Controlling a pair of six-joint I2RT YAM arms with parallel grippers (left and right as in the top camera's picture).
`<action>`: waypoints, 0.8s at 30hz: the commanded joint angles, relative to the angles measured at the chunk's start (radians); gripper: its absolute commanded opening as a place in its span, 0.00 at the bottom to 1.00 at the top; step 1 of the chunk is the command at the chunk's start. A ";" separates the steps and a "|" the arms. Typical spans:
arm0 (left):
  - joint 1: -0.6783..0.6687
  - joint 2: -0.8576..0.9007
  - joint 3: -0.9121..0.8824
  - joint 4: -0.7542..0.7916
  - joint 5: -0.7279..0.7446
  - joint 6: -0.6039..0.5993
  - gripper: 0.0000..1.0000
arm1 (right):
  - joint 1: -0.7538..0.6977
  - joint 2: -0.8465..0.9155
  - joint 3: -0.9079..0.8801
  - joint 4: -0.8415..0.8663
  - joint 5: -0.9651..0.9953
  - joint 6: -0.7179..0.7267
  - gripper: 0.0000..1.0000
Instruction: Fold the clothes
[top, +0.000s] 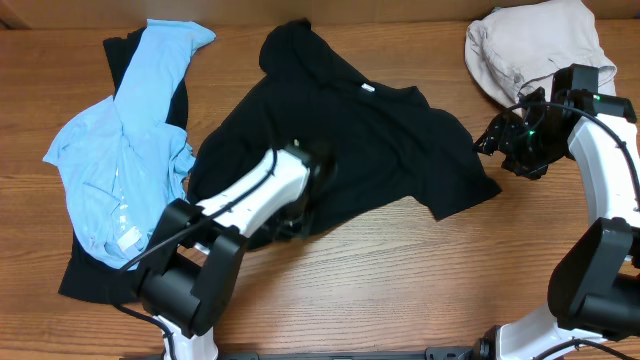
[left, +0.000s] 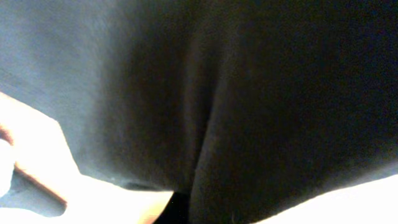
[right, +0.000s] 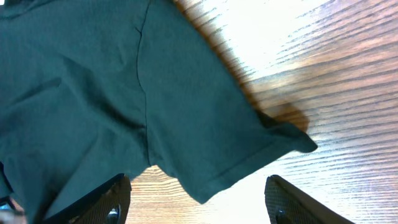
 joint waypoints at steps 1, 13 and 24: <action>-0.002 -0.005 0.150 -0.105 0.018 0.079 0.04 | 0.004 -0.031 0.027 0.003 -0.009 0.000 0.73; -0.024 -0.005 0.235 -0.348 0.205 0.289 0.04 | 0.004 -0.031 0.027 0.002 -0.009 -0.001 0.77; -0.025 -0.005 0.235 -0.298 0.317 0.451 0.25 | 0.004 -0.031 0.027 -0.011 -0.009 -0.001 0.77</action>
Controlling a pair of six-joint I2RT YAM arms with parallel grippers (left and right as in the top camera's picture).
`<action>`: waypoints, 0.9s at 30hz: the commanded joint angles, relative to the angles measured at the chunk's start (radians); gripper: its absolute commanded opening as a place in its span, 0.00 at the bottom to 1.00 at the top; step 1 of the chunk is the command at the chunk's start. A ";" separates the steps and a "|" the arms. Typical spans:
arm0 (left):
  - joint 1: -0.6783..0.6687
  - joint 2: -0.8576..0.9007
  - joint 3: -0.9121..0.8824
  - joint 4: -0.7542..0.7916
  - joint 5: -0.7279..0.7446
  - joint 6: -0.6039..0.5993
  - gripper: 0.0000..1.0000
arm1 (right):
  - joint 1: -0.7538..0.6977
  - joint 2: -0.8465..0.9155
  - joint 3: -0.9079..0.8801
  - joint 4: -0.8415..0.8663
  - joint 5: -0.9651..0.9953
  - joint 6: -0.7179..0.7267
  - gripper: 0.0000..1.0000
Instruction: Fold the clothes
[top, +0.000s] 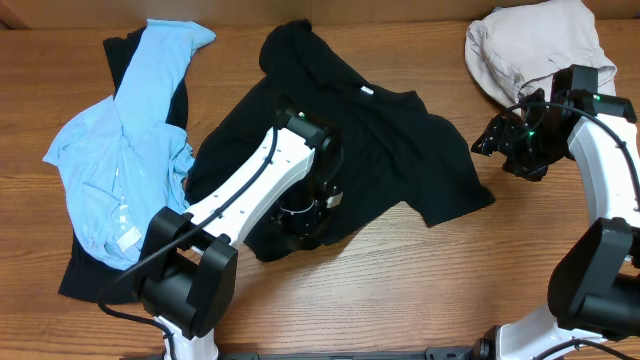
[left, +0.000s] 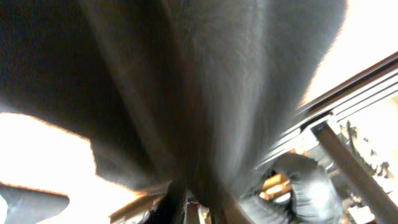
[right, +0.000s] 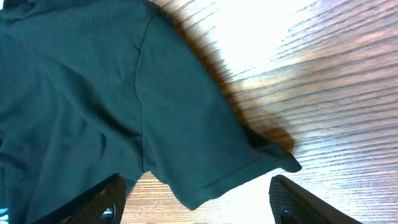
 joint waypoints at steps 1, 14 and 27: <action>-0.007 -0.004 0.016 0.037 0.045 0.058 0.36 | 0.004 -0.031 0.027 0.001 -0.009 -0.002 0.77; -0.055 -0.004 -0.211 0.223 0.144 0.116 0.51 | 0.004 -0.031 0.027 0.001 -0.009 -0.005 0.78; -0.232 0.000 -0.257 0.447 -0.127 -0.034 0.63 | 0.004 -0.031 0.027 0.004 -0.008 -0.005 0.78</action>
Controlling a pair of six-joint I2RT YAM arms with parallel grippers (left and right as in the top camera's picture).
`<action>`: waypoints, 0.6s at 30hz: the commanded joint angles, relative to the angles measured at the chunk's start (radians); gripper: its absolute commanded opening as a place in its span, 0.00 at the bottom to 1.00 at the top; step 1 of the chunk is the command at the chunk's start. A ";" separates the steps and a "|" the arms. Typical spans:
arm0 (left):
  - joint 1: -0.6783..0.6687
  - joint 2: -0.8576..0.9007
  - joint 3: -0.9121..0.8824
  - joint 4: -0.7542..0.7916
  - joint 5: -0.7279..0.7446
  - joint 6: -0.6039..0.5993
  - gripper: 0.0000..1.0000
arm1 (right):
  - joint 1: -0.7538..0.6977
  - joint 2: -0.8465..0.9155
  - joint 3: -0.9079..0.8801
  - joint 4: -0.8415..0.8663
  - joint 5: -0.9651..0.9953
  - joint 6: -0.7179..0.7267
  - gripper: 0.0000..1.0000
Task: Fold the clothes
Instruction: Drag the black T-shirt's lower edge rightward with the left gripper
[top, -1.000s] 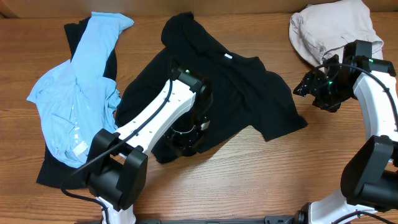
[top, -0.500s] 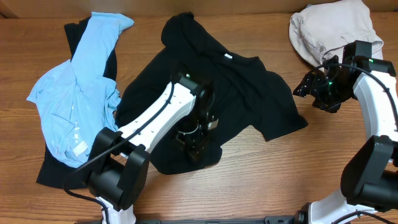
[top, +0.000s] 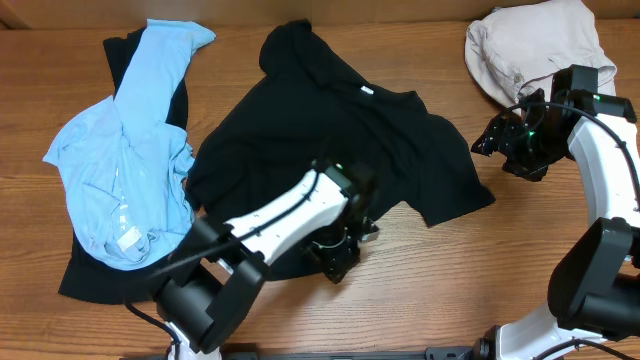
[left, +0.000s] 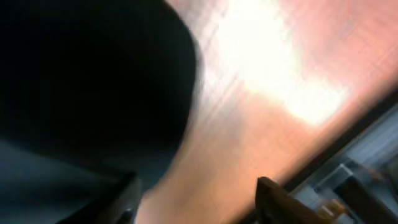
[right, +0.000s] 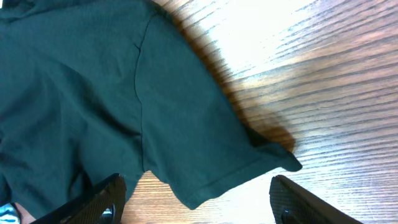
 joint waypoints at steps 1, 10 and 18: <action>-0.038 0.000 -0.022 0.057 -0.193 -0.122 0.64 | 0.004 -0.031 0.027 0.005 -0.008 -0.004 0.78; -0.042 0.000 -0.035 0.130 -0.419 -0.279 0.57 | 0.004 -0.031 0.027 0.008 -0.008 -0.004 0.78; -0.030 0.000 -0.036 0.198 -0.475 -0.319 0.56 | 0.004 -0.031 0.027 0.007 -0.008 -0.004 0.78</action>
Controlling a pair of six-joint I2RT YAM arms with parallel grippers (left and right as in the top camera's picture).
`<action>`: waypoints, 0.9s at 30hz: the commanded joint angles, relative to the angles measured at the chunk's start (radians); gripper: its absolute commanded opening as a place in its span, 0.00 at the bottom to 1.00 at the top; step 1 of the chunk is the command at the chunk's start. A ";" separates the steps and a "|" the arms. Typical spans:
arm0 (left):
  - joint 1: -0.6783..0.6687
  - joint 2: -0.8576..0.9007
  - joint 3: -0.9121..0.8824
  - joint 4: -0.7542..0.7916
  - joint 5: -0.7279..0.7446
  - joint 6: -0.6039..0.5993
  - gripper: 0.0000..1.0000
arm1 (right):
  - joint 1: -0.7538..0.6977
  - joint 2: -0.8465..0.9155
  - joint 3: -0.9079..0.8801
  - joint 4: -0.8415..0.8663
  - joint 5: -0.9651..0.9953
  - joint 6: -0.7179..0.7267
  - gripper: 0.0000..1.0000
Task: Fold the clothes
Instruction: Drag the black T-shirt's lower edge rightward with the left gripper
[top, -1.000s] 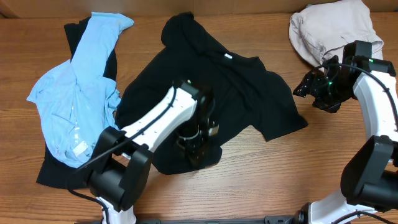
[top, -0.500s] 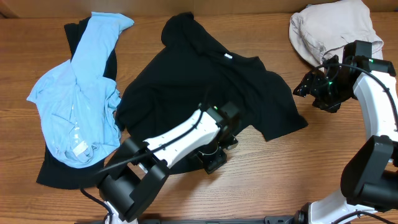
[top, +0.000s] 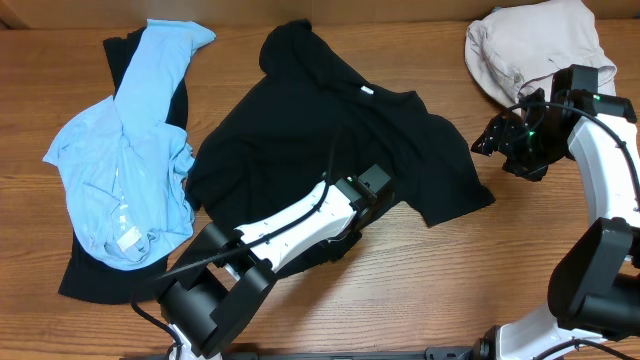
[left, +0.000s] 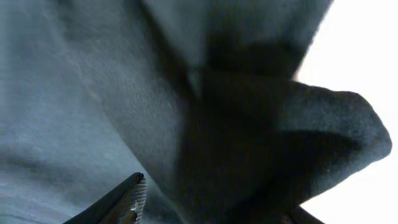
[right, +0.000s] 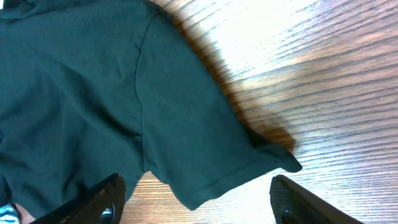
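A black T-shirt (top: 330, 120) lies spread, somewhat rumpled, in the middle of the wooden table (top: 450, 280). My left gripper (top: 368, 190) is low over its lower right part, below the right sleeve. It is open, and in the left wrist view a thick dark fold of the shirt (left: 249, 137) fills the space between its fingers (left: 127, 198). My right gripper (top: 497, 142) hovers open beside the shirt's right sleeve (right: 205, 137), its fingers wide apart over the sleeve's edge and bare wood.
A light blue shirt (top: 120, 170) lies crumpled at the left on another black garment (top: 85, 270). A beige garment (top: 530, 45) is heaped at the back right, just behind my right arm. Bare wood runs along the front edge.
My left gripper has moved from the shirt's front hem, where bare wood showed past its open fingers, back and right onto the shirt. A fold of cloth now lies between its fingers. The right arm has not moved.
At first my left gripper was pressed into the shirt's lower middle. Then it was farther back with black cloth bunched close before its camera, and the right sleeve had shifted slightly left. Later it stood open at the front hem, and now over a fold.
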 joint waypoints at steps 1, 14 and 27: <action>0.021 0.000 -0.007 0.009 -0.092 -0.079 0.56 | 0.004 -0.031 0.027 0.006 -0.008 -0.004 0.78; 0.212 -0.001 -0.004 -0.023 -0.080 -0.145 0.04 | 0.004 -0.031 0.027 0.006 -0.005 -0.007 0.78; 0.270 -0.001 0.027 -0.050 -0.258 -0.216 0.04 | 0.004 -0.031 0.027 0.002 -0.005 -0.008 0.78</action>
